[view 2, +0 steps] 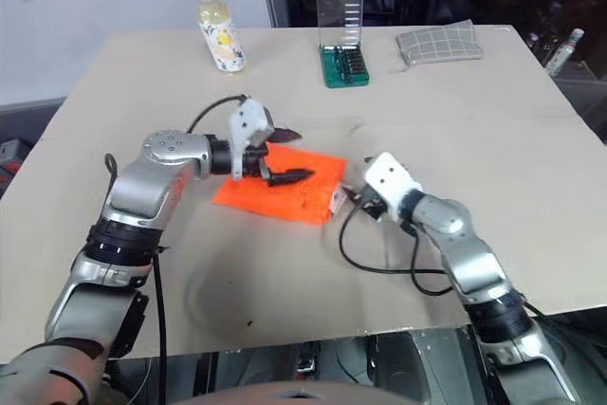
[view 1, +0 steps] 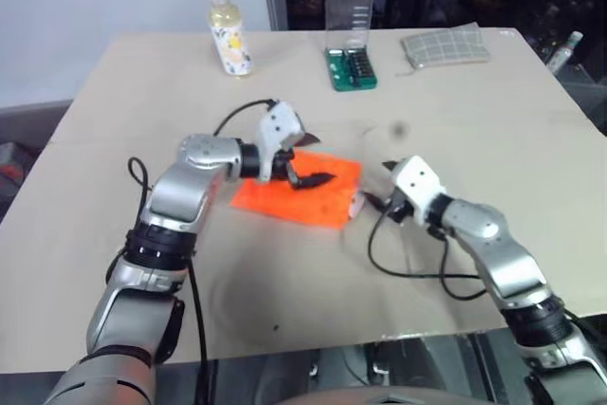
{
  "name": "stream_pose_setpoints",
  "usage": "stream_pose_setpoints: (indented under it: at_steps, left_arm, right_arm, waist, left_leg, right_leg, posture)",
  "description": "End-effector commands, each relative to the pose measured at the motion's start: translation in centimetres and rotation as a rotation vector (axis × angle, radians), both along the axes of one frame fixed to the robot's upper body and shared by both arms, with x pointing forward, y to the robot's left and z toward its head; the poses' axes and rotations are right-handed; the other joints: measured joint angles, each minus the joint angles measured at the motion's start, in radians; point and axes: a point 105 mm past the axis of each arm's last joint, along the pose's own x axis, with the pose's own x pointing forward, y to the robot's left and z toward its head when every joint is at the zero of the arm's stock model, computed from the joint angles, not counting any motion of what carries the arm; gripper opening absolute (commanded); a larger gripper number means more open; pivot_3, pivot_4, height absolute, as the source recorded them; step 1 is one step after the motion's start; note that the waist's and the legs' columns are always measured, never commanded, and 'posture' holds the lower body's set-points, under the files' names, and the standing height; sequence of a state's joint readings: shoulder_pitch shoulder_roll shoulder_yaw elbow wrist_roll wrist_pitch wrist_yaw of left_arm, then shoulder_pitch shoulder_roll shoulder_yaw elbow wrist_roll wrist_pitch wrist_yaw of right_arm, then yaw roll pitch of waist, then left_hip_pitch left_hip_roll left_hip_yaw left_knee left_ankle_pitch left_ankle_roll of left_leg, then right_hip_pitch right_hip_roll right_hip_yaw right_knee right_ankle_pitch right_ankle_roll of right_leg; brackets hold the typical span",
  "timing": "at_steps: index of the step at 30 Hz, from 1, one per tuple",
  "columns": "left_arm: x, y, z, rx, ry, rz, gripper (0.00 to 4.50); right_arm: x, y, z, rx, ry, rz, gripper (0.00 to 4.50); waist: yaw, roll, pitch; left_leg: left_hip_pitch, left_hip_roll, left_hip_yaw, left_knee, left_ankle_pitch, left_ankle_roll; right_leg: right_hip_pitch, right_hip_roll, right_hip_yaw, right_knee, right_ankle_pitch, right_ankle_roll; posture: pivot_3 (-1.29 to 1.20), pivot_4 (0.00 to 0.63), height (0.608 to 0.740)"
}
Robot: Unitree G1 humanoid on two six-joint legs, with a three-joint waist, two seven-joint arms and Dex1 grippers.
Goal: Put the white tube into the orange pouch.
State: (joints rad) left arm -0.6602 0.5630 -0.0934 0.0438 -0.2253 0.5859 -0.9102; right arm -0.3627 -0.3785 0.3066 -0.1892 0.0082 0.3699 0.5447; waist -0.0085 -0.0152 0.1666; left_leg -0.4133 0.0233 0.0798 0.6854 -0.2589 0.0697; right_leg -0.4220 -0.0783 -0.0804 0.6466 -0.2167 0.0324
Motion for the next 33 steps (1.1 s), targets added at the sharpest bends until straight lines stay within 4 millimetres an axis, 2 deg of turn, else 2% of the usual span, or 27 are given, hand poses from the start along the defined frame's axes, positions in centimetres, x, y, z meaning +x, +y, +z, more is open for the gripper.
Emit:
stream_pose_setpoints:
  at_steps: [1, 3, 5, 8, 11, 14, 17, 20, 23, 26, 28, 31, 33]
  left_arm:
    - [-1.7, 4.3, -0.1, -0.102, 0.1, 0.134, 4.4]
    - [-5.3, 5.3, -0.4, -0.1, 0.191, 0.027, 4.4]
    - [-7.7, 6.6, -1.3, -0.042, 0.274, -0.002, 4.4]
    - [-9.2, 8.7, -2.9, 0.055, 0.347, 0.031, 4.4]
    - [-7.9, 10.3, -5.3, 0.169, 0.34, 0.168, 4.4]
    - [-4.4, 8.6, -7.0, 0.189, 0.272, 0.272, 4.4]
    - [-0.6, 7.2, -6.7, 0.219, 0.161, 0.319, 4.4]
    - [2.7, 6.9, -5.3, 0.252, 0.06, 0.345, 4.4]
    - [4.3, 7.2, -4.7, 0.297, 0.008, 0.311, 4.4]
    - [4.7, 8.6, -3.8, 0.321, -0.013, 0.295, 4.4]
    - [2.5, 9.0, -2.8, 0.203, 0.101, 0.185, 4.4]
    - [-3.4, 8.8, -0.6, 0.062, 0.28, -0.059, 4.4]
    - [-5.1, 8.6, 0.8, 0.02, 0.315, -0.089, 4.4]
  right_arm:
    - [0.8, 0.1, 0.6, -0.022, -0.035, 0.012, 3.65]
    - [0.8, 0.0, 0.5, -0.031, -0.026, 0.027, 3.65]
    - [0.6, -0.1, 0.4, -0.038, -0.015, 0.051, 3.65]
    - [0.3, -0.1, 0.3, -0.039, -0.001, 0.08, 3.65]
    - [0.0, 0.1, 0.1, -0.035, 0.023, 0.103, 3.65]
    - [-0.5, 1.1, -0.4, -0.036, 0.046, 0.149, 3.65]
    - [-1.0, 2.0, -0.4, -0.013, 0.073, 0.187, 3.65]
    - [-1.4, 3.2, 0.4, 0.059, 0.103, 0.226, 3.65]
    - [-1.7, 4.0, 1.1, 0.103, 0.112, 0.259, 3.65]
    - [-1.7, 3.5, 1.4, 0.074, 0.082, 0.244, 3.65]
    - [-2.0, 2.5, 2.1, 0.061, 0.065, 0.222, 3.65]
    - [-3.0, 1.3, 3.0, 0.078, 0.078, 0.213, 3.65]
    - [-3.2, 0.6, 3.0, 0.07, 0.076, 0.19, 3.65]
  waist:
    - [-0.01, 0.0, 0.0]
    - [-0.019, -0.001, 0.0]
    - [-0.013, -0.001, 0.0]
    - [-0.003, 0.002, 0.001]
    - [0.007, 0.002, 0.002]
    - [0.021, 0.003, 0.001]
    - [0.036, 0.002, 0.0]
    - [0.038, 0.001, 0.0]
    - [0.021, 0.001, -0.001]
    - [0.01, 0.001, -0.001]
    - [0.0, 0.001, 0.0]
    - [-0.021, 0.0, 0.0]
    - [-0.015, 0.0, 0.0]
  left_leg:
    - [0.0, 0.0, 0.0, 0.0, 0.0, 0.0]
    - [0.0, 0.001, 0.001, -0.001, 0.0, -0.001]
    - [-0.002, 0.001, 0.0, -0.002, 0.0, -0.001]
    - [-0.001, 0.0, -0.001, -0.003, 0.0, -0.001]
    - [-0.001, -0.002, -0.005, -0.003, 0.0, -0.001]
    - [0.0, -0.003, -0.005, -0.003, 0.001, -0.003]
    - [0.003, -0.004, -0.008, -0.001, 0.005, -0.006]
    - [0.004, -0.003, -0.008, -0.001, 0.006, -0.004]
    - [0.003, 0.0, -0.008, -0.001, 0.006, -0.002]
    - [0.001, 0.0, -0.006, -0.001, 0.008, -0.005]
    - [-0.002, 0.001, -0.006, -0.002, 0.008, -0.005]
    - [-0.005, 0.002, -0.001, -0.005, 0.007, -0.005]
    - [-0.009, 0.003, -0.001, -0.008, 0.006, -0.004]
  right_leg:
    - [0.0, 0.0, 0.0, 0.0, 0.0, 0.0]
    - [-0.002, 0.0, 0.002, 0.0, 0.0, 0.0]
    - [-0.003, -0.002, 0.002, -0.001, 0.0, -0.001]
    - [-0.001, -0.003, 0.001, -0.004, 0.0, -0.001]
    - [0.0, -0.006, -0.003, -0.004, -0.001, -0.003]
    - [0.003, -0.007, -0.003, -0.003, -0.002, -0.005]
    - [0.008, -0.005, -0.007, -0.002, -0.001, -0.005]
    - [0.008, -0.002, -0.006, 0.0, 0.002, -0.006]
    - [0.007, 0.002, -0.006, 0.0, 0.003, -0.005]
    - [0.004, 0.004, -0.003, 0.0, 0.005, -0.008]
    - [0.0, 0.005, -0.002, -0.001, 0.005, -0.008]
    - [-0.006, 0.005, 0.002, -0.001, 0.005, -0.008]
    - [-0.01, 0.005, 0.002, -0.002, 0.005, -0.008]
  posture:
    - [0.0, 0.15, 0.74]
    - [0.0, 0.15, 0.74]
    - [0.0, 0.15, 0.74]
    - [0.0, 0.15, 0.74]
    - [0.0, 0.15, 0.74]
    - [0.0, 0.15, 0.74]
    - [0.0, 0.15, 0.74]
    - [0.0, 0.15, 0.74]
    - [0.0, 0.15, 0.74]
    - [0.0, 0.15, 0.74]
    - [0.0, 0.15, 0.74]
    - [0.0, 0.15, 0.74]
    - [0.0, 0.15, 0.74]
